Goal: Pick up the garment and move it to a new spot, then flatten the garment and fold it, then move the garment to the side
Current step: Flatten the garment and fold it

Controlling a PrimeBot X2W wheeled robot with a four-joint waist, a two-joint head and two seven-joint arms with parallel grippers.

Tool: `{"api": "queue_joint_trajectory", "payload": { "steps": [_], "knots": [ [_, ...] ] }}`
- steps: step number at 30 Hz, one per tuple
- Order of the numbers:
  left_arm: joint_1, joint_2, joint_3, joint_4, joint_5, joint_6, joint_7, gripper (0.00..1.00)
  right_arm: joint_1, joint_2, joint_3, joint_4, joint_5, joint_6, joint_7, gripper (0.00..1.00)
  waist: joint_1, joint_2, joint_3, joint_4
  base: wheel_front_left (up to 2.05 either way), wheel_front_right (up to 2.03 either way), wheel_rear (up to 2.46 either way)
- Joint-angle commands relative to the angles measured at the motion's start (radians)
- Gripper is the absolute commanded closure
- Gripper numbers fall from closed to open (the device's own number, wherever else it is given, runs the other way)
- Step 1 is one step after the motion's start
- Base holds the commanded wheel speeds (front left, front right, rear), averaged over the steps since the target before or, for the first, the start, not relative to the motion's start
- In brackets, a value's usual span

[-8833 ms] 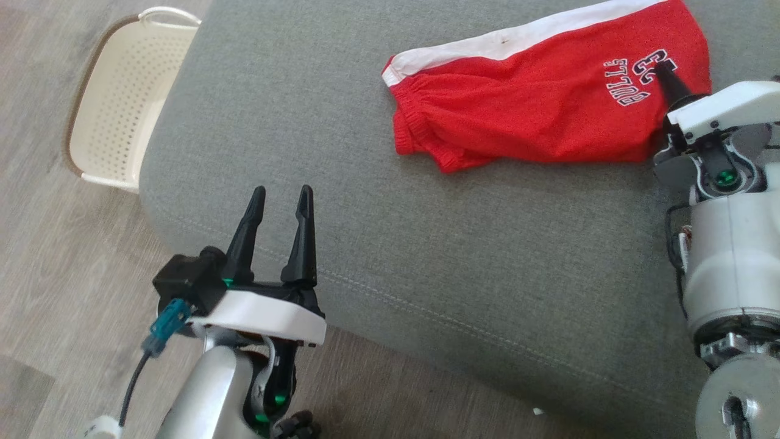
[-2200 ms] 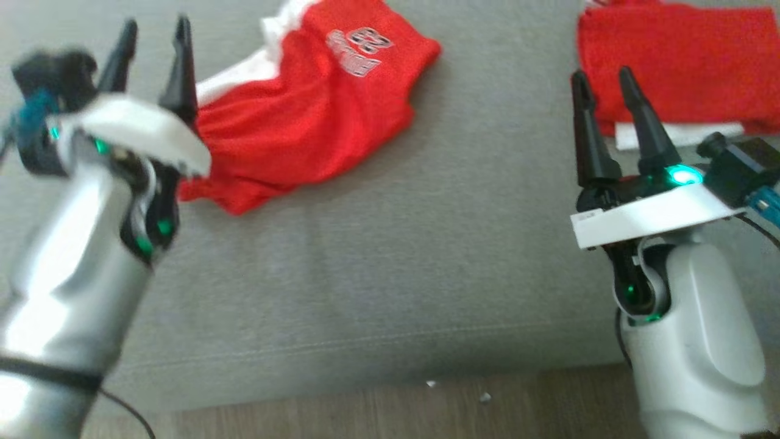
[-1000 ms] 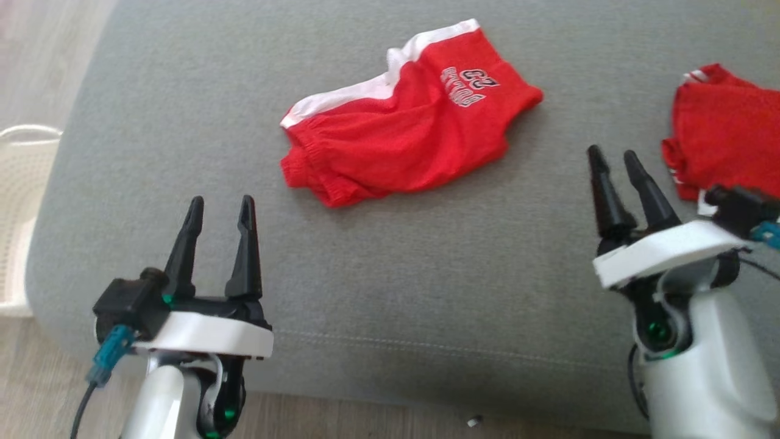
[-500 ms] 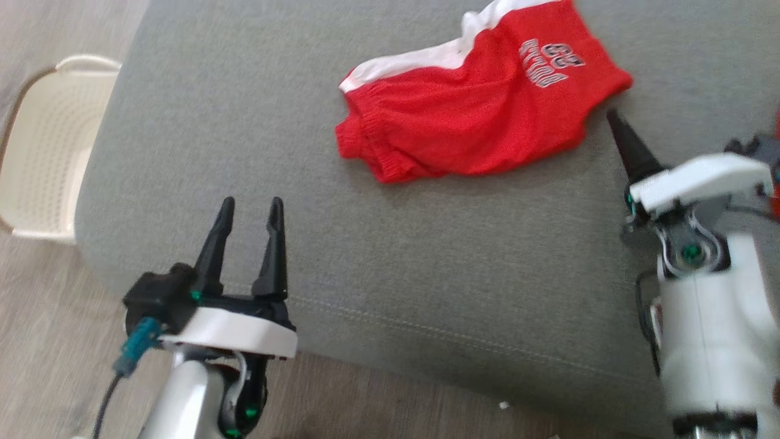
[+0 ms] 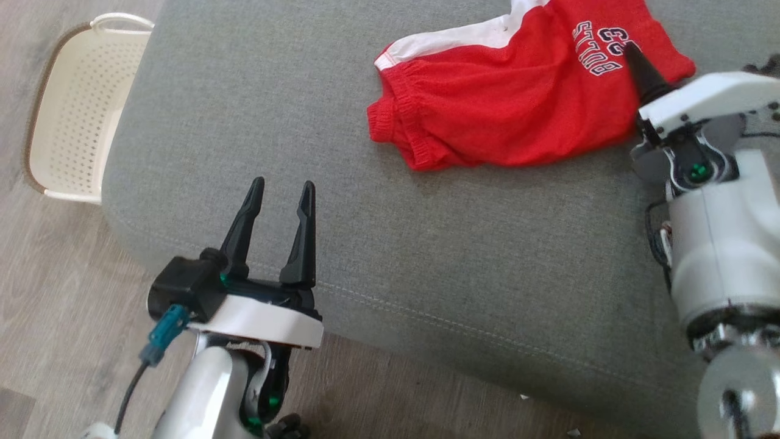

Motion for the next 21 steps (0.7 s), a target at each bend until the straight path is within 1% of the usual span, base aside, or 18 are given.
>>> {"api": "queue_joint_trajectory", "payload": {
  "steps": [1,4,7,10,14,15,21],
  "knots": [
    [-0.031,0.007,0.027,-0.042,-0.018,0.007,-0.006,0.0,-0.011,0.036,-0.001,0.071,-0.04,0.005,-0.007,0.0,0.0001,0.0,0.001,0.003,0.0,0.0,0.0],
    [-0.034,0.007,0.027,-0.048,-0.029,0.012,-0.006,0.0,-0.068,0.021,-0.033,0.164,-0.114,0.005,-0.025,0.0,0.0001,0.0,0.0,0.005,0.0,0.0,0.0],
    [-0.036,0.007,0.032,-0.057,-0.044,0.016,-0.006,0.0,-0.098,0.004,-0.064,0.201,-0.189,0.005,-0.021,0.0,0.0001,0.0,-0.001,0.006,0.0,0.0,0.0],
    [-0.039,0.007,0.036,-0.065,-0.055,0.018,-0.006,0.0,-0.106,-0.015,-0.101,0.209,-0.279,0.005,-0.003,0.0,0.0001,0.0,-0.001,0.006,0.0,0.0,0.0],
    [-0.042,0.007,0.039,-0.073,-0.072,0.021,-0.006,0.0,-0.105,-0.016,-0.178,0.211,-0.391,0.005,0.046,0.0,0.0001,0.0,0.002,0.006,0.0,0.0,0.0],
    [-0.042,0.007,0.039,-0.073,-0.072,0.021,-0.006,0.0,-0.105,-0.016,-0.178,0.211,-0.391,0.005,0.046,0.0,0.0001,0.0,0.002,0.006,0.0,0.0,0.0],
    [-0.048,0.007,0.037,-0.081,-0.086,0.024,-0.006,0.0,-0.123,-0.009,-0.317,0.211,-0.555,0.005,0.083,0.0,0.0001,0.0,0.014,0.012,0.0,0.0,0.0]
  ]
}}
